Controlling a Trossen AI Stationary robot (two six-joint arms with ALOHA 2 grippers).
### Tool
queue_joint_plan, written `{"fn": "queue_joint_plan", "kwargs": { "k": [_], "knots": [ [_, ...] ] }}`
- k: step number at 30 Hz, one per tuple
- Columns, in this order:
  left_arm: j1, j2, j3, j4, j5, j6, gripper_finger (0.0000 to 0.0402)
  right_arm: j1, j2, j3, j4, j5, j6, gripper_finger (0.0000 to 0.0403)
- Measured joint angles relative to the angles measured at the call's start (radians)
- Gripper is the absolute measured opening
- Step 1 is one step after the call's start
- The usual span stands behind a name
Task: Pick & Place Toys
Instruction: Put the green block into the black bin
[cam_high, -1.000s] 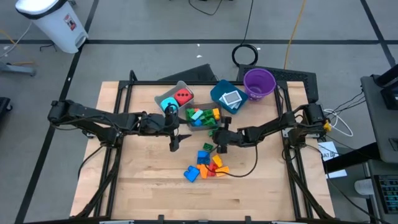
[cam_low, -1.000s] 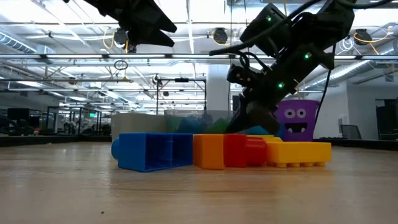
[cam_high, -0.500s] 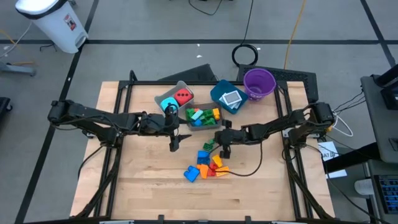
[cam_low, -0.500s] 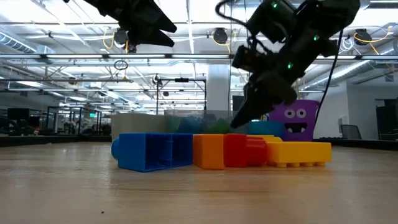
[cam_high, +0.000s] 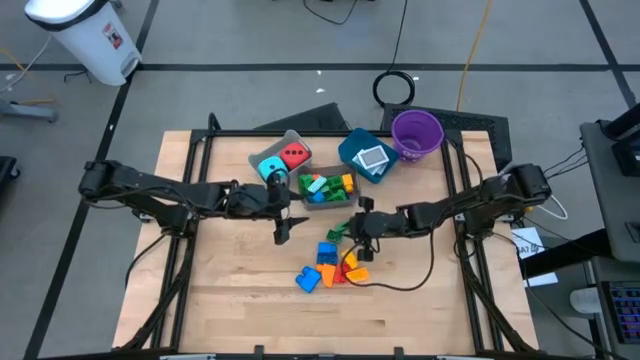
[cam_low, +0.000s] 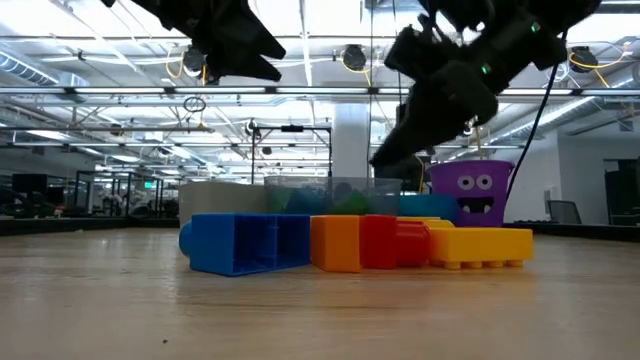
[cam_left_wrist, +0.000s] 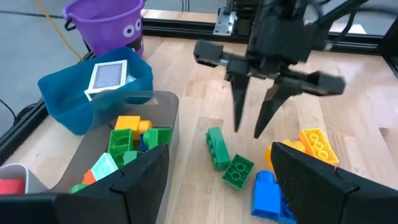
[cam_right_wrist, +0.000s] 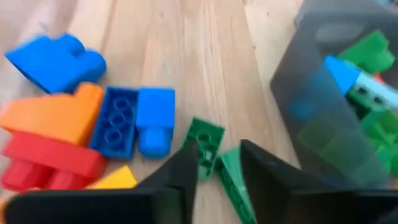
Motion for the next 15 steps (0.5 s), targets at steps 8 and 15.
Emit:
{"fn": "queue_joint_plan", "kwargs": {
  "k": [8,15],
  "knots": [
    [0.008,0.067,0.001,0.037,-0.002,-0.008,0.0285,-0.034,0.005,-0.128,0.127,0.002,-0.059,0.0242],
    [0.015,0.081,0.001,0.097,-0.003,-0.009,0.0285,-0.091,0.030,-0.213,0.271,-0.002,-0.054,0.0261]
  ]
}}
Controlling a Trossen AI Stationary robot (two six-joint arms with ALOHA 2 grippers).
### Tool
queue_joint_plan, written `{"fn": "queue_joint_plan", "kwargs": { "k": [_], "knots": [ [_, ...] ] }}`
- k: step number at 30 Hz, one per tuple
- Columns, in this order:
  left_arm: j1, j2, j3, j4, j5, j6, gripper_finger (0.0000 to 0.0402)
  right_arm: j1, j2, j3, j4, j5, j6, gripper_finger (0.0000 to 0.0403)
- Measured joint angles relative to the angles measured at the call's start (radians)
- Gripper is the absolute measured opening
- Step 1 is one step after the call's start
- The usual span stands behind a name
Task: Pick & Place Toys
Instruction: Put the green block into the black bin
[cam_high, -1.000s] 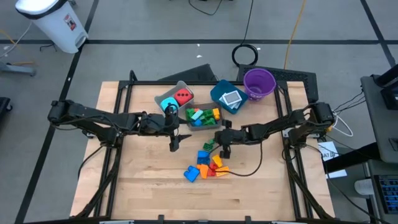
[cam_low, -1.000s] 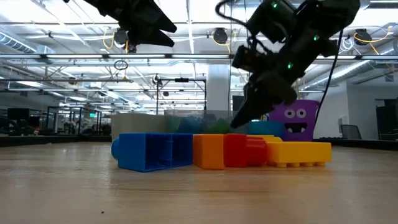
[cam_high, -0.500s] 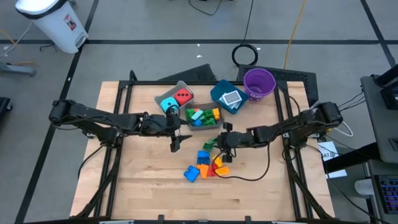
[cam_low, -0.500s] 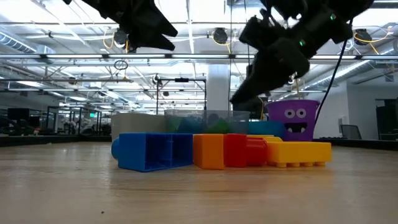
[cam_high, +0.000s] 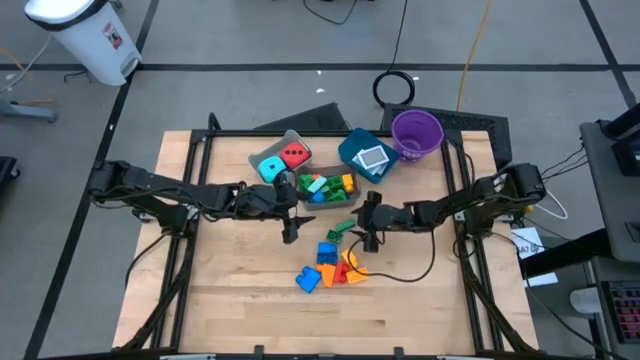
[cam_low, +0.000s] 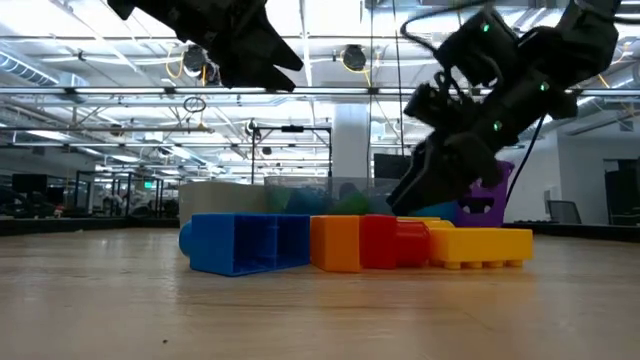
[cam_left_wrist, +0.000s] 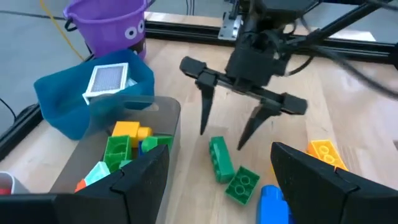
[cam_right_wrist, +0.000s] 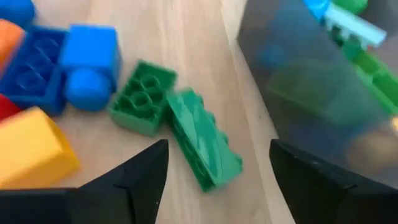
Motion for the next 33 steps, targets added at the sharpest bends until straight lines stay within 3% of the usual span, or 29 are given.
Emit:
{"fn": "queue_joint_plan", "kwargs": {
  "k": [5,11,22,27,33],
  "knots": [
    [0.000,0.000,0.000,0.000,0.000,0.000,0.0285,-0.010,0.073,-0.007,0.090,-0.062,-0.001,0.0243],
    [-0.001,0.000,0.000,-0.001,0.002,-0.002,0.0285,-0.029,0.149,-0.010,0.146,-0.057,-0.014,0.0214],
    [0.000,0.000,0.000,-0.012,0.003,-0.001,0.0285,-0.062,0.142,-0.008,0.134,-0.186,0.035,0.0102],
    [-0.001,0.000,0.000,-0.013,0.003,-0.002,0.0285,-0.063,0.113,-0.008,0.118,-0.190,0.035,0.0099],
    [-0.001,0.000,0.000,-0.013,0.003,-0.001,0.0285,-0.049,-0.038,-0.008,0.120,-0.261,0.098,0.0118]
  ]
}}
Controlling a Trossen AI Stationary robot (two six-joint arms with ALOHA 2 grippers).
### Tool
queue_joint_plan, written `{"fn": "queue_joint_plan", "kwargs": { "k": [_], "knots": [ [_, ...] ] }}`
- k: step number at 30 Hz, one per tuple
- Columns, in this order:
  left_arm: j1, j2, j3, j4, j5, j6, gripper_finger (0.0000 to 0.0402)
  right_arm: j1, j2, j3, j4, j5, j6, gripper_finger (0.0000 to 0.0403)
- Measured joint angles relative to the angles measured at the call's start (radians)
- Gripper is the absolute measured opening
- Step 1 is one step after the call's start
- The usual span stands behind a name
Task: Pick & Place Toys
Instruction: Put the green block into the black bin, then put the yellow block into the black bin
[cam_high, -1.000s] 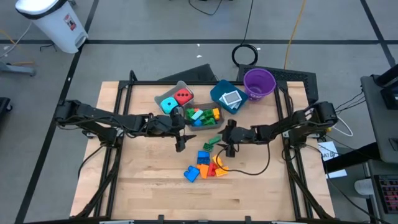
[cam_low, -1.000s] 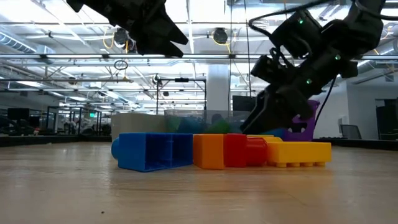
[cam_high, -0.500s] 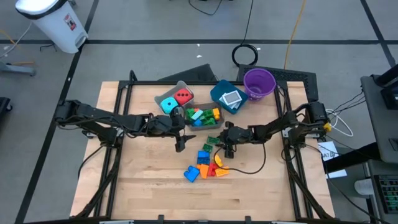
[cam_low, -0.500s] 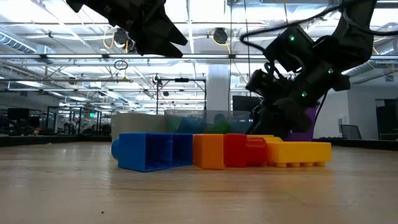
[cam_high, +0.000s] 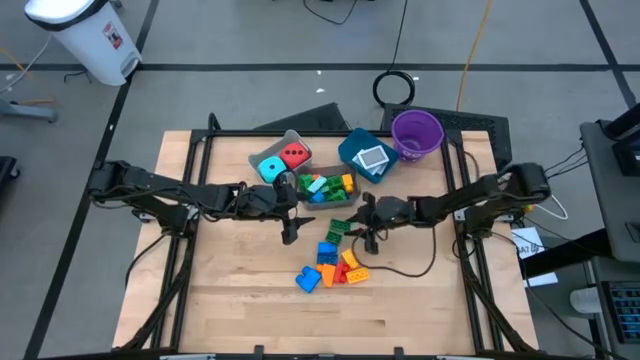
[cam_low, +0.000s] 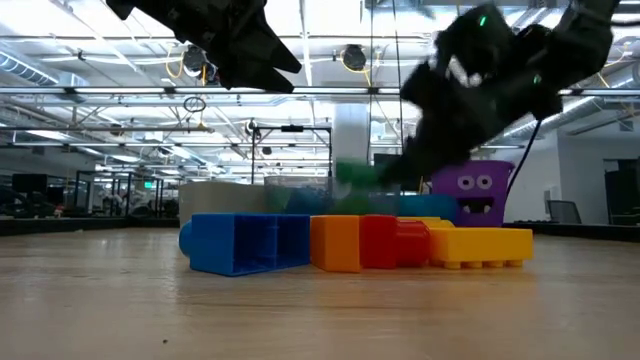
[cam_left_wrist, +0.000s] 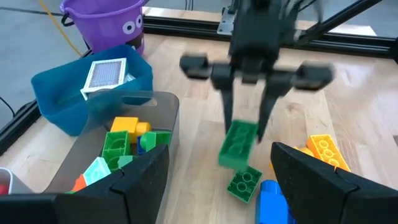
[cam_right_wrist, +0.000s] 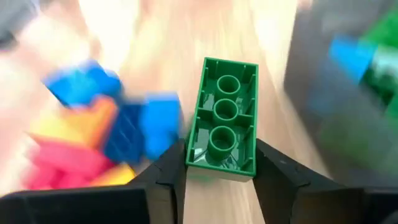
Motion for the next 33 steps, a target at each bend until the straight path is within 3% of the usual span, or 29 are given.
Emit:
{"fn": "queue_joint_plan", "kwargs": {
  "k": [3,8,11,20,33],
  "knots": [
    [0.000,0.000,0.000,0.000,0.000,-0.001,0.0285,0.010,-0.074,0.000,0.048,0.043,0.014,0.0108],
    [0.000,0.000,0.000,0.001,0.000,-0.002,0.0285,0.026,-0.119,0.001,0.104,0.332,0.080,0.0100],
    [0.000,0.000,0.000,0.001,0.000,-0.004,0.0285,0.013,-0.104,0.001,0.087,0.420,0.112,0.0108],
    [0.000,0.000,0.000,0.001,0.000,-0.008,0.0285,-0.035,-0.023,0.000,0.092,0.475,0.150,0.0138],
    [0.000,0.000,0.000,0.001,0.000,-0.008,0.0285,-0.035,-0.022,0.000,0.099,0.473,0.157,0.0230]
  ]
}}
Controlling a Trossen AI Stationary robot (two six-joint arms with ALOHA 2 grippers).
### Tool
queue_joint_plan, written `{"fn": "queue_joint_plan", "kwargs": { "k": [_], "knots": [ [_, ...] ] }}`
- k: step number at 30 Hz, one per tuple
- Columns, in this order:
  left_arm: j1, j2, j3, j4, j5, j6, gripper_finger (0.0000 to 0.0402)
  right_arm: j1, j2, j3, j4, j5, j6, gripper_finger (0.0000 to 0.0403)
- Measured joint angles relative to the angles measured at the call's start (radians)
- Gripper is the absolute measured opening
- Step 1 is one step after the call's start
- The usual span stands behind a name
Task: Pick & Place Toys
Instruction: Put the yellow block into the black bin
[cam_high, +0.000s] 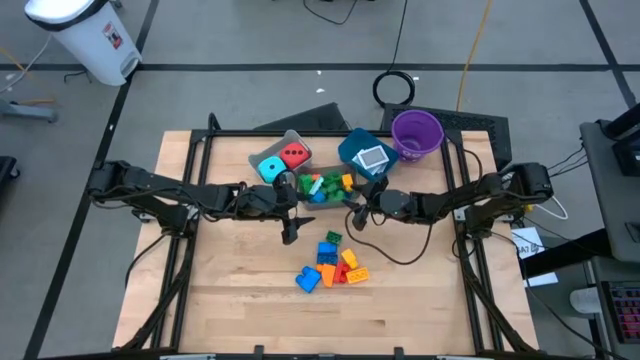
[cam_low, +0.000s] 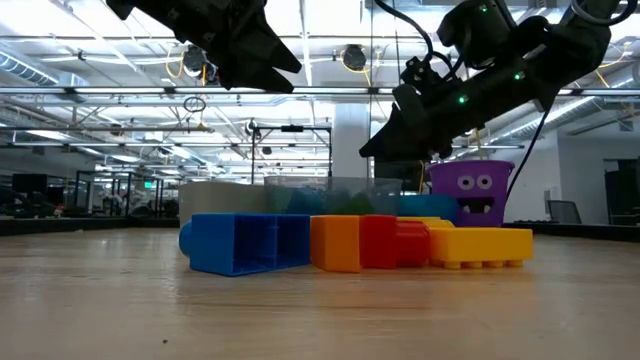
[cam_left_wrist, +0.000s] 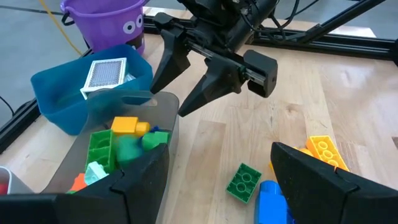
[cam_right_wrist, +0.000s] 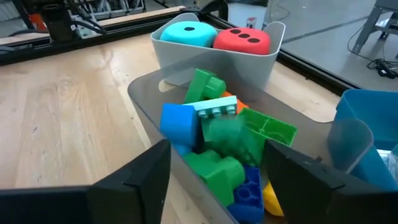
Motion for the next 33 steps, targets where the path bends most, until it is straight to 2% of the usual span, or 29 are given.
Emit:
{"fn": "queue_joint_plan", "kwargs": {
  "k": [6,9,12,16,20,24,26,33],
  "knots": [
    [0.000,0.000,0.000,0.000,0.000,0.000,0.0285,0.000,0.000,0.000,0.000,-0.008,0.000,0.0245],
    [0.000,0.000,0.000,0.000,0.000,0.000,0.0285,0.000,0.000,0.000,0.016,-0.079,-0.001,0.0246],
    [0.000,0.000,0.000,0.000,0.000,-0.001,0.0285,0.015,0.000,0.000,0.070,-0.193,-0.040,0.0244],
    [0.000,0.000,0.000,0.000,0.000,0.002,0.0285,0.094,-0.001,0.004,0.126,-0.279,-0.072,0.0243],
    [0.000,0.000,0.000,0.000,0.000,0.003,0.0285,0.217,0.000,0.091,0.008,-0.290,-0.097,0.0243],
    [0.000,0.000,0.000,0.000,0.000,0.003,0.0285,0.335,0.006,0.246,-0.266,-0.277,-0.139,0.0242],
    [0.000,0.000,0.000,0.000,0.000,0.002,0.0285,0.391,0.032,0.293,-0.350,-0.255,-0.142,0.0242],
    [0.000,0.000,0.000,-0.002,0.000,-0.013,0.0285,0.554,0.077,0.241,-0.401,-0.204,-0.128,0.0242]
  ]
}}
